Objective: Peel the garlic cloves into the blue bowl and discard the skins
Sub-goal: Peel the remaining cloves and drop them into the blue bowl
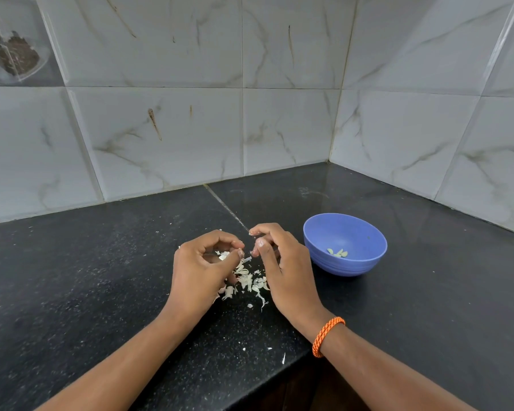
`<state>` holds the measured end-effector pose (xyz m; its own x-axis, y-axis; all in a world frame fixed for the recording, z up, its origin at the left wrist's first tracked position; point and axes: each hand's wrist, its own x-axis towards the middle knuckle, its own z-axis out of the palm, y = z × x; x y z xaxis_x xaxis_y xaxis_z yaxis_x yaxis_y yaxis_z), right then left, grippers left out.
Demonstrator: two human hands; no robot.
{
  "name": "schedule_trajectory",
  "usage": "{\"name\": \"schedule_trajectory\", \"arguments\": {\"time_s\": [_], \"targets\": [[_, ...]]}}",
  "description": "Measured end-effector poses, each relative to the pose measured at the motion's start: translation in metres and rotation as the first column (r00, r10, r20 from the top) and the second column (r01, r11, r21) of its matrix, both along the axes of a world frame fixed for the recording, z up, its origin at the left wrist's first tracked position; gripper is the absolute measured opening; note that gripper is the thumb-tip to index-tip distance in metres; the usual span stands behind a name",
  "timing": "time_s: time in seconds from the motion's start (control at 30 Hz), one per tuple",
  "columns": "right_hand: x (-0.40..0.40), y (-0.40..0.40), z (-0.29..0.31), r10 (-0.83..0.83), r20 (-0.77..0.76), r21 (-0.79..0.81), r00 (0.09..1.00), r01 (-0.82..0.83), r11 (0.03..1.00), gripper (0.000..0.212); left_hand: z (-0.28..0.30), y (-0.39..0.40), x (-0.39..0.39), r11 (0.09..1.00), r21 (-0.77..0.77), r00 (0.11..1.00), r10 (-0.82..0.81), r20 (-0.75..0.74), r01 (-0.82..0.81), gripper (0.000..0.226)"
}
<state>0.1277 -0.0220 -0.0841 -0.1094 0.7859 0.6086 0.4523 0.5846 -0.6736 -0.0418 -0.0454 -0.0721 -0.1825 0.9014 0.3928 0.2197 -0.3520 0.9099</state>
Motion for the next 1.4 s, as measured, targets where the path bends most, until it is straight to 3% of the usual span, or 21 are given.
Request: {"name": "schedule_trajectory", "arguments": {"time_s": [0.17,0.3,0.43,0.57,0.67,0.93,1.0,1.07,1.13,1.23,1.3,1.4], "targets": [[-0.0018,-0.0015,0.0032,-0.001,0.022,0.02,1.0,0.001,1.0,0.039,-0.0013,0.0015,-0.0016,0.999,-0.007,0.999,-0.032,0.019,0.033,0.016],[0.0,-0.0005,0.0036,0.057,-0.046,-0.034,0.997,-0.059,0.998,0.026,-0.0002,0.0003,-0.0018,0.999,-0.006,0.998,-0.052,0.031,0.053,0.012],[-0.0013,0.0006,0.0033,0.028,0.029,0.007,0.999,-0.028,1.0,0.046,0.001,-0.0001,-0.0017,0.996,-0.026,0.994,-0.08,0.077,0.082,0.026],[0.0012,0.0013,0.0033,0.033,-0.113,-0.017,0.993,-0.035,0.999,0.01,-0.0004,0.0008,-0.0021,0.998,-0.021,0.995,-0.063,0.071,0.065,0.017],[0.0023,0.0008,0.0043,0.027,-0.168,-0.06,0.985,-0.037,0.997,0.01,-0.0026,0.0024,-0.0038,0.999,-0.02,0.997,-0.048,0.057,0.049,0.007],[0.0023,-0.0014,0.0041,0.013,-0.209,-0.135,0.978,-0.042,0.99,0.041,-0.004,0.0036,-0.0038,0.997,-0.016,0.996,-0.072,0.051,0.073,0.014],[0.0019,0.0,0.0033,0.007,-0.212,-0.145,0.977,-0.039,0.989,0.033,-0.0047,0.0045,-0.0042,0.996,-0.009,0.994,-0.088,0.059,0.088,0.015],[0.0022,0.0029,0.0048,-0.005,-0.176,-0.116,0.984,-0.016,0.993,0.012,-0.0045,0.0049,-0.0045,0.996,-0.007,0.993,-0.094,0.075,0.094,0.017],[0.002,0.0045,0.0046,-0.008,-0.154,-0.112,0.988,-0.01,0.994,0.02,-0.004,0.0053,-0.0046,0.996,-0.007,0.991,-0.091,0.094,0.092,0.016],[0.0022,0.0021,0.0046,0.034,-0.208,-0.131,0.977,-0.062,0.989,0.006,-0.0047,0.0066,-0.005,0.996,-0.014,0.99,-0.084,0.117,0.086,0.01],[0.0025,0.003,0.0034,0.012,-0.164,-0.063,0.986,-0.023,0.998,0.012,-0.0049,0.0081,-0.0056,0.996,-0.016,0.988,-0.085,0.126,0.087,0.006],[0.0009,0.003,0.0052,-0.006,-0.146,-0.072,0.989,-0.005,0.997,0.038,-0.0051,0.0084,-0.0051,0.996,-0.024,0.987,-0.086,0.137,0.09,0.005]]}}
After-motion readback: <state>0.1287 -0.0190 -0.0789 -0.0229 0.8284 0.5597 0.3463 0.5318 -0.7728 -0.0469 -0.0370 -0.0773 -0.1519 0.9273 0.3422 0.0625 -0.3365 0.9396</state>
